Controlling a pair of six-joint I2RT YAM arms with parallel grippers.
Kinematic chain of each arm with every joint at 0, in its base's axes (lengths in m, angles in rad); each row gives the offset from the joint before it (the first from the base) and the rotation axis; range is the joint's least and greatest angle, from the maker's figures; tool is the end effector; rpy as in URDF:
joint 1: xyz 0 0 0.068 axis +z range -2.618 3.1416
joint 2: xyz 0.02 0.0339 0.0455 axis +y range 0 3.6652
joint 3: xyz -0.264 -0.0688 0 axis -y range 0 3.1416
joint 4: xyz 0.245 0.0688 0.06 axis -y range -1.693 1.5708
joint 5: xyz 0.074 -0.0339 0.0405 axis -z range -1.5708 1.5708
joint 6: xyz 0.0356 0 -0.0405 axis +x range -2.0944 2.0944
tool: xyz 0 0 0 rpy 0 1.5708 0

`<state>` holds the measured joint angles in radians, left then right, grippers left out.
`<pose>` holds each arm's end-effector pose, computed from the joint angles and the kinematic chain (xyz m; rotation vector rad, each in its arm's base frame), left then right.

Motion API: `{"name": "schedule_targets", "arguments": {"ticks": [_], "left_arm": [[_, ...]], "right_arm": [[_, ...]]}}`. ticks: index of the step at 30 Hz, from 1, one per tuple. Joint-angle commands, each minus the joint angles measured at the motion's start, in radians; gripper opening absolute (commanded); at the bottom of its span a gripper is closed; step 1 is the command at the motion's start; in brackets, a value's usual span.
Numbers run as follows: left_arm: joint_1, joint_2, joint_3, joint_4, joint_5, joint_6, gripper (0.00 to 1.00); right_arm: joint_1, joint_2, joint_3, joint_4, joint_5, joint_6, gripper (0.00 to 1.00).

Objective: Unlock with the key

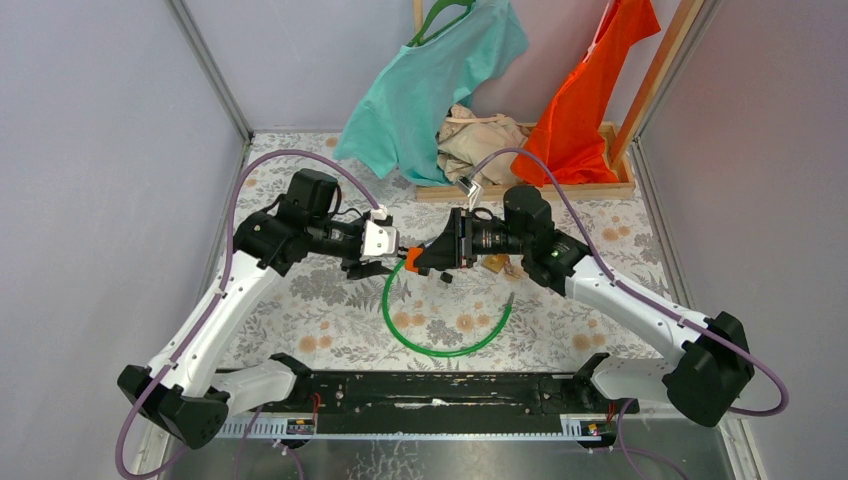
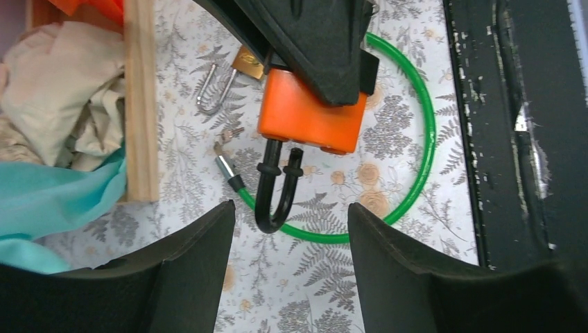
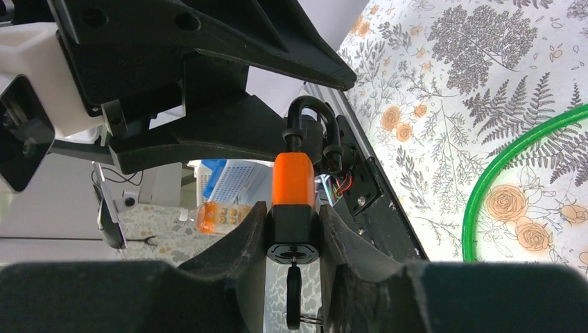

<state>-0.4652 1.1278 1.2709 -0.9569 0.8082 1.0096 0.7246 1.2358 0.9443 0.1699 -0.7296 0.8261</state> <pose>0.1748 -0.1165 0.3747 1.7052 1.3370 -0.6515 0.1976 0.2066 0.3377 -0.5449 1.9295 1.6949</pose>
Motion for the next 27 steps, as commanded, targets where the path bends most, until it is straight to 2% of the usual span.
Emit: {"name": "schedule_targets", "arguments": {"ticks": [1, 8, 11, 15, 24, 25, 27], "left_arm": [[-0.008, -0.003, 0.003, -0.062, 0.067, -0.018, 0.65], [-0.01, -0.008, -0.031, 0.054, -0.016, -0.025, 0.48], [-0.018, -0.028, -0.061, 0.15, -0.112, -0.011, 0.34], [-0.029, -0.054, -0.116, 0.279, -0.23, 0.078, 0.15], [-0.054, -0.182, -0.344, 0.542, -0.303, 0.31, 0.19], [-0.057, -0.191, -0.365, 0.559, -0.307, 0.321, 0.25], [-0.059, -0.195, -0.378, 0.563, -0.312, 0.292, 0.54]], "right_arm": [[-0.001, -0.01, 0.058, 0.067, -0.058, -0.005, 0.0], [0.0, 0.03, 0.026, 0.243, -0.085, 0.128, 0.0], [0.002, 0.064, 0.027, 0.313, -0.099, 0.201, 0.0], [0.002, 0.108, 0.019, 0.419, -0.11, 0.318, 0.0], [0.0, 0.183, -0.092, 0.676, -0.074, 0.606, 0.0], [-0.002, 0.186, -0.094, 0.667, -0.075, 0.607, 0.0], [-0.012, 0.177, -0.094, 0.601, -0.065, 0.57, 0.0]]}}
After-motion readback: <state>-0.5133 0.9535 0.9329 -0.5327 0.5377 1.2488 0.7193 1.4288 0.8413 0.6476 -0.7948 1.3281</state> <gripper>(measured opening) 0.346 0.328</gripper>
